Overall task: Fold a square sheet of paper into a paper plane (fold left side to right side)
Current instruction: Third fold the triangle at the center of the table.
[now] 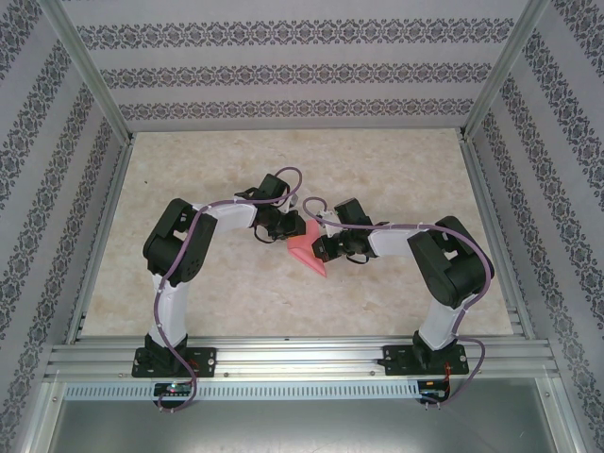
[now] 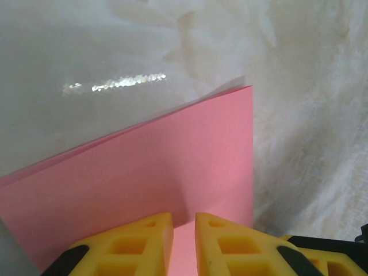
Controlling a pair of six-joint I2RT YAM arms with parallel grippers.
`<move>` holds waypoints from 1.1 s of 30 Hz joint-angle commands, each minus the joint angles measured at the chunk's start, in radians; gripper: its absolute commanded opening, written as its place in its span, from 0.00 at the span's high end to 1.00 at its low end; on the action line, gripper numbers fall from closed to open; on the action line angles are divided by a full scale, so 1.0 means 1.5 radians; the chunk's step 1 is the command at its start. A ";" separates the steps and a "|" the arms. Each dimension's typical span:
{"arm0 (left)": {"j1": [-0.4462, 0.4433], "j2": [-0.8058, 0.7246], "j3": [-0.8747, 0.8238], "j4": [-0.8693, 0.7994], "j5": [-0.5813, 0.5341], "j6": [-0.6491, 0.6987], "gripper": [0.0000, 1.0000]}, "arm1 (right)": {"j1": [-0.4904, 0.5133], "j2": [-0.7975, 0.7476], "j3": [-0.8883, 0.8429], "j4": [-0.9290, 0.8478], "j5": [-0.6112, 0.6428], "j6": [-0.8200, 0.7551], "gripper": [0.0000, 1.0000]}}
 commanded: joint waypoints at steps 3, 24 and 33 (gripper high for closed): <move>-0.017 0.039 -0.020 -0.041 -0.029 0.014 0.79 | -0.005 0.006 -0.018 -0.023 0.016 0.009 1.00; -0.017 0.043 -0.016 -0.045 -0.031 0.014 0.79 | -0.005 -0.013 -0.041 -0.017 0.018 0.026 1.00; -0.018 0.042 -0.012 -0.050 -0.034 0.013 0.79 | -0.005 -0.017 -0.032 -0.010 0.009 0.029 1.00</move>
